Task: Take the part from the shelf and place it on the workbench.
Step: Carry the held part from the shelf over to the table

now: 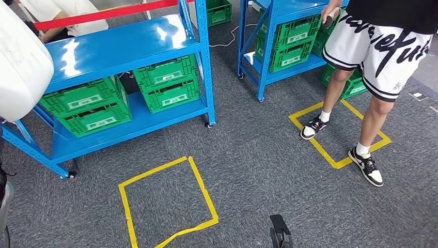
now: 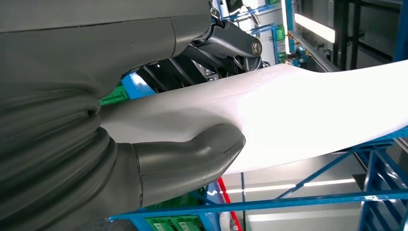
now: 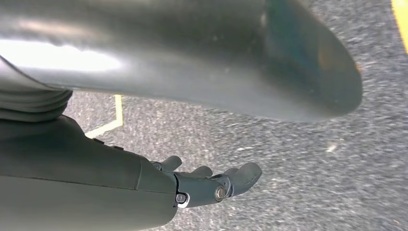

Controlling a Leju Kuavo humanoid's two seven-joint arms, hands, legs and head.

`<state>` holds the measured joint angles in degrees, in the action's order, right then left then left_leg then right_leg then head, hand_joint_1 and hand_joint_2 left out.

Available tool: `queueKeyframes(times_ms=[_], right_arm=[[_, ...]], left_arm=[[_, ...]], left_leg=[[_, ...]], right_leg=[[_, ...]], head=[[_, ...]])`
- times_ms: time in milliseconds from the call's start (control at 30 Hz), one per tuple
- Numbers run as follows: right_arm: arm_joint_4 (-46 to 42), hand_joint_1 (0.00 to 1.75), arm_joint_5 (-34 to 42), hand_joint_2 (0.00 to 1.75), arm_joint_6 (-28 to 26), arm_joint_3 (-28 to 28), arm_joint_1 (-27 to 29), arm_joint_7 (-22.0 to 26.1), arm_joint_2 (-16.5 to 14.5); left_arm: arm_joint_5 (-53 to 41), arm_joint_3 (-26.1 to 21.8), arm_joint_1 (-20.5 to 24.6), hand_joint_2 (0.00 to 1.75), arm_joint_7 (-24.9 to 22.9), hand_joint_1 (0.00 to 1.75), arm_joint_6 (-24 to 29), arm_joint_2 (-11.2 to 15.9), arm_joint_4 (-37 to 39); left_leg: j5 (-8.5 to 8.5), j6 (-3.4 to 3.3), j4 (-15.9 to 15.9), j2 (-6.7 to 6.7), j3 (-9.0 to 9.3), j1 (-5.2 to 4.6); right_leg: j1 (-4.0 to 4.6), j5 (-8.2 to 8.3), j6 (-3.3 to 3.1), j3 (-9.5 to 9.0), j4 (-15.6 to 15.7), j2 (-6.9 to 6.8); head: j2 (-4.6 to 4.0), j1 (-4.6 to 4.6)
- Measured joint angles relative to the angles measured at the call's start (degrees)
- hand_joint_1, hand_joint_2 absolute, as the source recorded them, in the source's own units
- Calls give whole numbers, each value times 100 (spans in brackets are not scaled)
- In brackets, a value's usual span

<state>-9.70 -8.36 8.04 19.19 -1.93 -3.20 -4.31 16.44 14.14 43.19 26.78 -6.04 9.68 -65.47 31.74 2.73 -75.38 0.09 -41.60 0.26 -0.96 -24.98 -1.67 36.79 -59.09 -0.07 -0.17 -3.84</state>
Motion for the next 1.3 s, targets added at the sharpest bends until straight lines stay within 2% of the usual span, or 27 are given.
queueKeyframes(times_ms=[67,133,200,267,300,367,433,467,500,533,567,600,667,700,767,800,867,933,967,1000,1033,1067,1100,1133,1200,1233,1300], right_arm=[[0,0,-15,0,14,-3,-2,-7,0],[-1,0,-36,0,20,-5,-6,-9,0],[-1,0,-56,0,21,-8,-7,-8,0],[0,0,-67,0,23,-11,-2,-5,2],[0,0,-70,0,25,-12,2,-5,4],[0,0,-89,0,29,-20,7,-1,5],[0,0,-119,0,38,-37,5,5,5],[0,0,-132,0,43,-46,3,7,7],[0,0,-144,0,48,-54,2,7,9],[0,0,-151,0,53,-60,0,5,10],[0,0,-157,0,57,-63,-3,4,10],[-2,0,-163,0,59,-66,-10,4,11],[-5,0,-174,0,63,-72,-31,6,11],[-7,0,-181,0,65,-78,-37,7,11],[-6,0,-191,0,69,-94,-26,2,10],[-5,0,-195,0,69,-101,-18,-2,8],[-4,0,-202,0,70,-105,-11,-9,4],[-4,0,-211,0,71,-105,-9,-11,4],[-4,0,-217,0,75,-105,-5,-12,4],[-4,0,-224,0,81,-107,-3,-11,4],[-4,0,-230,0,90,-108,-3,-10,4],[-4,0,-234,0,102,-109,-3,-9,4],[-4,0,-235,0,113,-110,-5,-6,3],[-4,0,-234,0,126,-111,-6,0,3],[-4,0,-234,0,158,-112,-7,13,2],[-4,0,-235,0,177,-113,-5,18,2],[-4,0,-238,0,206,-115,-3,23,4]], left_arm=[[23,-1,-20,175,9,175,-5,40,-7],[39,-3,0,175,18,175,-13,75,-39],[58,-5,30,175,30,175,-20,101,-64],[73,-6,42,175,35,175,-23,115,-54],[76,-5,39,175,33,175,-24,120,-43],[85,-5,30,175,36,175,-25,128,-29],[112,-5,7,175,47,175,-26,155,-29],[125,-6,-16,175,54,175,-26,171,-31],[136,-6,-46,175,59,175,-26,189,-31],[140,-7,-75,175,63,175,-26,207,-32],[143,-8,-97,175,66,175,-25,227,-36],[148,-10,-111,175,70,175,-23,248,-47],[166,-20,-118,175,87,175,-14,301,-88],[176,-26,-121,175,96,175,-9,323,-106],[190,-32,-151,175,108,175,-1,354,-121],[192,-34,-183,175,110,175,4,368,-125],[198,-47,-243,175,134,175,28,404,-140],[205,-69,-287,175,202,175,66,427,-168],[207,-77,-315,175,246,175,84,429,-182],[208,-80,-349,175,290,175,100,429,-194],[207,-83,-380,175,323,175,113,429,-203],[207,-86,-402,175,350,175,123,429,-216],[206,-94,-414,175,368,175,129,430,-235],[205,-104,-417,175,380,175,134,432,-260],[205,-126,-411,175,401,175,146,434,-308],[205,-137,-413,175,408,175,154,434,-322],[204,-156,-420,175,415,175,168,434,-333]], left_leg=[[-273,-39,381,-2,467,-4],[-172,-106,1233,-8,1136,-28],[24,-178,1760,-13,1450,-70],[-64,-262,1828,-1,1382,-78],[-144,-312,1840,11,1323,-67],[-326,-387,1866,34,1169,-39],[-508,-413,1856,34,950,-45],[-598,-415,1845,33,826,-49],[-691,-411,1829,33,694,-53],[-771,-402,1811,33,573,-55],[-849,-389,1788,32,456,-58],[-919,-368,1758,32,353,-63],[-1037,-313,1704,38,215,-77],[-1098,-282,1697,44,185,-81],[-1231,-218,1736,51,164,-72],[-1203,-184,1725,44,141,-61],[-816,-109,1430,25,18,-37],[-243,-40,718,15,-158,-14],[-119,-18,346,15,-216,-6],[-140,-7,91,15,-215,-1],[-266,-7,14,16,-134,2],[-424,-18,149,15,51,4],[-515,-40,495,26,346,3],[-491,-67,942,45,690,-11],[-294,-145,1665,82,1161,-46],[-223,-185,1810,80,1224,-67],[-258,-280,1865,40,1190,-69]], right_leg=[[1,153,24,183,-9,-1],[11,288,75,290,-13,2],[7,428,151,313,27,1],[-12,548,231,321,93,6],[-12,472,260,360,55,13],[-16,-11,293,513,-331,22],[-9,-610,311,689,-1105,21],[-3,-718,315,719,-1453,21],[5,-681,312,678,-1678,21],[11,-536,299,547,-1704,21],[20,-396,277,313,-1532,21],[34,-369,245,-41,-1171,21],[71,-600,185,-704,-308,23],[87,-718,160,-884,-24,23],[97,-709,107,-875,117,13],[90,-641,65,-827,125,-1],[66,-501,-10,-690,144,-23],[60,-369,-33,-512,143,-24],[59,-298,-28,-427,141,-28],[57,-231,-19,-346,138,-34],[56,-167,-8,-272,134,-40],[55,-109,6,-208,130,-45],[55,-59,21,-154,124,-55],[63,-18,42,-114,118,-63],[71,52,99,-70,105,-94],[68,83,135,-60,106,-114],[52,105,212,-43,90,-146]], head=[[0,-1],[0,-3],[0,3],[0,19],[0,26],[0,27],[0,21],[0,21],[0,21],[0,21],[0,21],[0,19],[0,10],[0,5],[0,-1],[0,1],[0,24],[0,47],[0,50],[0,50],[0,49],[0,49],[0,48],[0,48],[0,45],[0,44],[0,47]])
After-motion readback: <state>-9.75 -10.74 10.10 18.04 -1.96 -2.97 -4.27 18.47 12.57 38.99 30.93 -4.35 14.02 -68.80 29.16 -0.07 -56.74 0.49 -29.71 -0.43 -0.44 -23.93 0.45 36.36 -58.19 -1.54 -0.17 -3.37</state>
